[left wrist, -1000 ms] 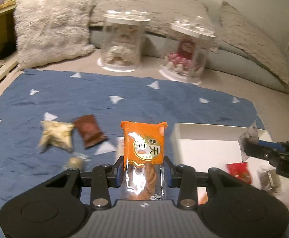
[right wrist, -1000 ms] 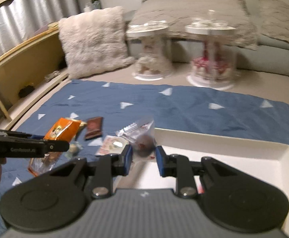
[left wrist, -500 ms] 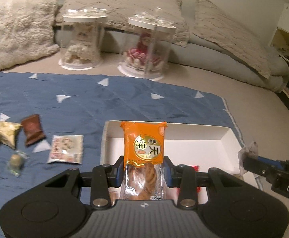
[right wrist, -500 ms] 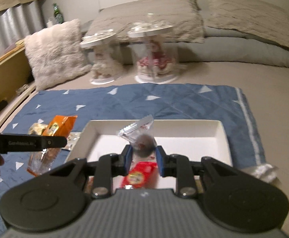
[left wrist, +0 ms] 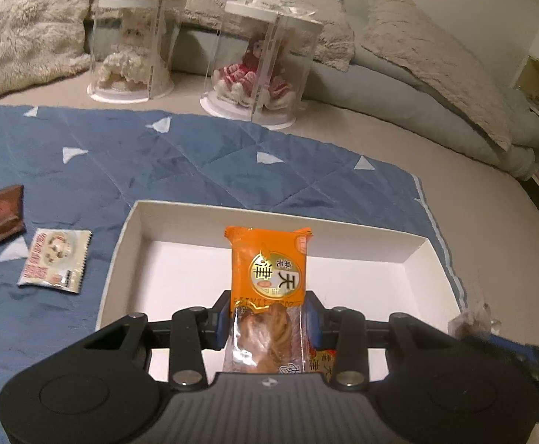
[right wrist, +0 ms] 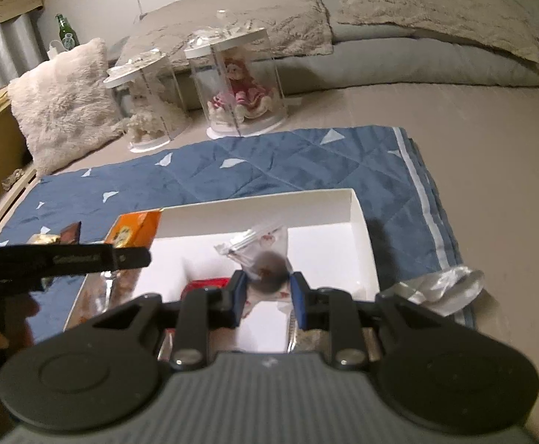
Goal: Organize snacks
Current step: 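Carry the orange pack and clear bag over the white tray with both grippers, then open both grippers to drop the orange pack and clear bag into the tray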
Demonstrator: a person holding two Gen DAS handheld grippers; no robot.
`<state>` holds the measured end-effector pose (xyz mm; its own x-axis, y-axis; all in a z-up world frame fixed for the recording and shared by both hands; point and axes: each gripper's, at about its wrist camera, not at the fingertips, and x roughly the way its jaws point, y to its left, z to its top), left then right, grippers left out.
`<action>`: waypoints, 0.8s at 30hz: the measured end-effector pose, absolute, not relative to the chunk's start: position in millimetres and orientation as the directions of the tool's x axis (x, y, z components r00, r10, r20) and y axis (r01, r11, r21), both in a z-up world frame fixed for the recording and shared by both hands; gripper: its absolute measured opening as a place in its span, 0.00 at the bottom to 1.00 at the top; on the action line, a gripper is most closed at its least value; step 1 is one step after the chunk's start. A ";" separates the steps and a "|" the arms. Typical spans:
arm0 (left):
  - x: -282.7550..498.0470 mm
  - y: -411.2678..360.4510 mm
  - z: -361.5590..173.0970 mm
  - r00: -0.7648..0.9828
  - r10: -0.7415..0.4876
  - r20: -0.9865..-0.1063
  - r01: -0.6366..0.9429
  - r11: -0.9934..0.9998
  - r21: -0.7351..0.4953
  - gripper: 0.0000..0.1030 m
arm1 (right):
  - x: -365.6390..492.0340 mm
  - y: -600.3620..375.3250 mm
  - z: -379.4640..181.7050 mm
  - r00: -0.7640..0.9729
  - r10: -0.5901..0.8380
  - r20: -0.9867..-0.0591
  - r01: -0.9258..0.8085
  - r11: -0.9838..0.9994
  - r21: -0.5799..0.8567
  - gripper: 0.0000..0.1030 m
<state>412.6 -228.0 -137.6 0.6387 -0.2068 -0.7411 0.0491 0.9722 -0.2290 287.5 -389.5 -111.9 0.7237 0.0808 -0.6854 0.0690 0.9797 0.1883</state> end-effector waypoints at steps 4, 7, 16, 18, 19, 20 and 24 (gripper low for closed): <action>420.3 -227.3 -148.9 0.638 -0.197 -0.745 0.022 0.971 -0.238 0.41 | 294.9 -385.9 -117.5 0.718 0.104 -0.689 0.061 0.976 0.210 0.30; 423.7 -226.8 -156.2 0.628 -0.184 -0.756 0.021 0.975 -0.220 0.41 | 301.0 -380.0 -120.9 0.703 0.105 -0.703 0.059 0.977 0.205 0.30; 420.6 -220.4 -157.8 0.582 -0.176 -0.794 0.037 0.981 -0.191 0.80 | 312.8 -361.8 -127.0 0.656 0.102 -0.748 0.062 0.980 0.187 0.45; 417.2 -220.6 -155.0 0.574 -0.169 -0.801 0.052 0.984 -0.171 0.80 | 313.0 -359.9 -127.3 0.645 0.083 -0.759 0.070 0.983 0.167 0.45; 415.7 -220.6 -153.4 0.571 -0.171 -0.803 0.061 0.984 -0.166 0.80 | 312.7 -359.7 -127.3 0.641 0.077 -0.764 0.073 0.984 0.160 0.45; 414.0 -220.5 -152.0 0.567 -0.173 -0.805 0.069 0.984 -0.163 0.80 | 312.0 -359.8 -127.4 0.635 0.070 -0.769 0.079 0.985 0.155 0.45; 407.3 -221.0 -144.2 0.554 -0.184 -0.812 0.103 0.983 -0.153 0.84 | 306.3 -362.3 -126.9 0.622 0.045 -0.782 0.100 0.986 0.136 0.45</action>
<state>407.3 -221.0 -144.2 0.5542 -0.1840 -0.8118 0.1029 0.9829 -0.1526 306.3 -362.3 -126.9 0.6221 0.0447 -0.7816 0.1004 0.9856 0.1363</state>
